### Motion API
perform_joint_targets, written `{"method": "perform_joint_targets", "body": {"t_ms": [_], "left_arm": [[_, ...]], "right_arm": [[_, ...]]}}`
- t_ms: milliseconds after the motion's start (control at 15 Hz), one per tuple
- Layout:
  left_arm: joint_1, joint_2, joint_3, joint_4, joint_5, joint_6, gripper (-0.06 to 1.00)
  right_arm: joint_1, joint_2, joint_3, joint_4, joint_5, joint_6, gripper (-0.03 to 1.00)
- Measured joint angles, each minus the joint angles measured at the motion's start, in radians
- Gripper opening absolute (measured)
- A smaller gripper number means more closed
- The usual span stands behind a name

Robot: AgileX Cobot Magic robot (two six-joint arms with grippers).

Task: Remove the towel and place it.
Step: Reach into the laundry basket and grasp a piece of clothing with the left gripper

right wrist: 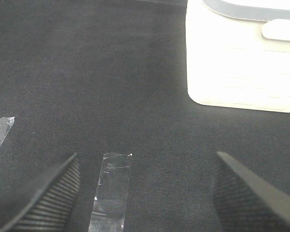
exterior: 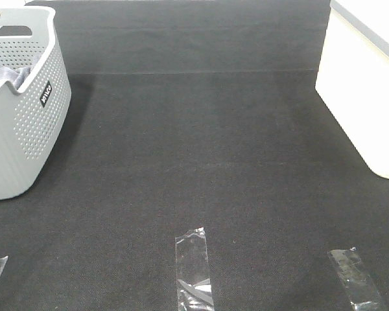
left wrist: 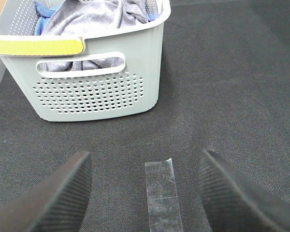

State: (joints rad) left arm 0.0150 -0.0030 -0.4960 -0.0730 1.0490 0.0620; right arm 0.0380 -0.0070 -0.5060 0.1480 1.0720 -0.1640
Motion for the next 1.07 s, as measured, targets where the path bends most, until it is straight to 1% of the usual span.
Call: {"method": "perform_joint_targets", "body": {"t_ms": [1067], "left_arm": [[0.0, 0.0, 0.0, 0.0, 0.0, 0.0, 0.62]], "right_arm": [[0.0, 0.0, 0.0, 0.0, 0.0, 0.0, 0.71]]}}
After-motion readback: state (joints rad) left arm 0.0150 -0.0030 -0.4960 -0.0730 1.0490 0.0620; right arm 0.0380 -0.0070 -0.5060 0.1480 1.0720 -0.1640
